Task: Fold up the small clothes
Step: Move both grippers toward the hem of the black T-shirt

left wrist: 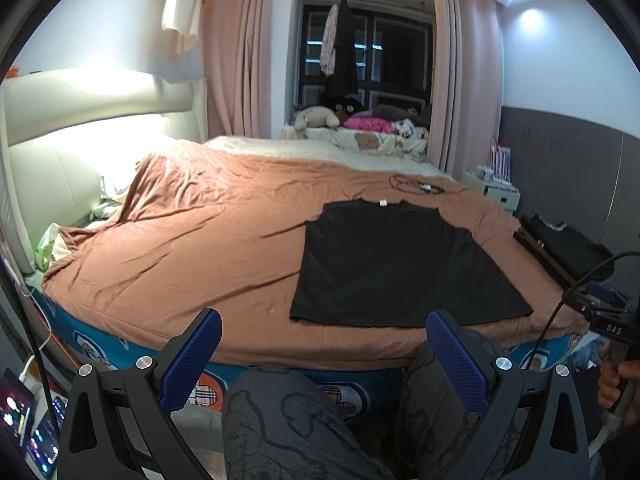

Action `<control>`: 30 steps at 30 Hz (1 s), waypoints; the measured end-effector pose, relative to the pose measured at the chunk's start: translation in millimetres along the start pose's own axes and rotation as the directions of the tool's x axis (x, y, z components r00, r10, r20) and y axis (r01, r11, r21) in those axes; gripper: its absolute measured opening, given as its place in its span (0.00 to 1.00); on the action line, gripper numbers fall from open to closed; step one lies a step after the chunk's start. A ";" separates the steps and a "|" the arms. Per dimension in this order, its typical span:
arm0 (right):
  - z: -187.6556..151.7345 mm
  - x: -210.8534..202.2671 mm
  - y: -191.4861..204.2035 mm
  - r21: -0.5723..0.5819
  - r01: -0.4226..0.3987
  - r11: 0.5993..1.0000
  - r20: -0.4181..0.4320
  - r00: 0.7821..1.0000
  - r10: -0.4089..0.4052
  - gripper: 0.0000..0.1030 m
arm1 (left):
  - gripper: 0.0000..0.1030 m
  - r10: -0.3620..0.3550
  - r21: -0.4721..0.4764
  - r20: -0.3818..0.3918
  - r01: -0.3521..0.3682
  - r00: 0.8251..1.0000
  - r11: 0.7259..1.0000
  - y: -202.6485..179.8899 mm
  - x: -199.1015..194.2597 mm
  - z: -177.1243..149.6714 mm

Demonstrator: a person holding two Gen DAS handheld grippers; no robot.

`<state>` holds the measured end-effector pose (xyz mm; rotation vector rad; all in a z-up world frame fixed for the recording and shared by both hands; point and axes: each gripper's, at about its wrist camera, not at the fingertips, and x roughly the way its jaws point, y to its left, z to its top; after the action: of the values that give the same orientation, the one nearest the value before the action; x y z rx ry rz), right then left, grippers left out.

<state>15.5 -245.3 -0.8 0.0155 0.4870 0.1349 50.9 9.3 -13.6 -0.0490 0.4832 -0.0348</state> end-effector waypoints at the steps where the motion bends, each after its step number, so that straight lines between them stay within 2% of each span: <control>1: 1.9 3.5 -1.7 0.007 0.006 1.000 -0.005 1.000 -0.006 1.00 | 1.00 0.001 0.004 -0.016 -0.001 1.000 1.000 0.9 6.2 0.9; 8: 11.7 20.5 -15.9 0.074 0.088 0.993 -0.027 0.996 -0.086 1.00 | 1.00 -0.024 -0.001 -0.098 0.024 0.995 1.000 5.5 42.3 8.8; 14: 17.8 33.4 -23.3 0.176 0.195 0.965 -0.039 0.981 -0.191 1.00 | 1.00 -0.021 -0.017 -0.149 0.018 0.989 1.000 9.3 70.4 17.0; 18: 17.4 46.2 -21.6 0.186 0.198 0.962 -0.055 0.980 -0.191 1.00 | 1.00 -0.007 -0.023 -0.167 0.003 0.986 1.000 12.9 91.1 23.7; 24: 18.9 75.4 -20.5 0.159 0.191 0.969 -0.117 0.978 -0.173 1.00 | 1.00 -0.092 -0.069 -0.213 0.079 0.973 0.994 25.0 127.2 27.0; 28: 19.6 90.3 -30.0 0.213 0.124 0.969 -0.135 0.986 -0.096 1.00 | 0.99 -0.099 -0.097 -0.231 0.078 0.968 0.992 28.8 152.8 27.3; 29: 20.0 95.0 -32.1 0.217 0.122 0.968 -0.138 0.986 -0.093 1.00 | 0.98 -0.103 -0.108 -0.240 0.079 0.965 0.991 31.9 160.7 27.1; 30: 21.5 99.1 -36.8 0.218 0.126 0.968 -0.144 0.985 -0.096 1.00 | 0.92 -0.101 -0.115 -0.248 0.074 0.963 0.991 34.8 166.7 27.0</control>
<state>116.8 -268.2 -29.6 0.2034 0.6334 -0.0309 211.7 37.5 -68.9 -0.1707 0.7390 -0.1035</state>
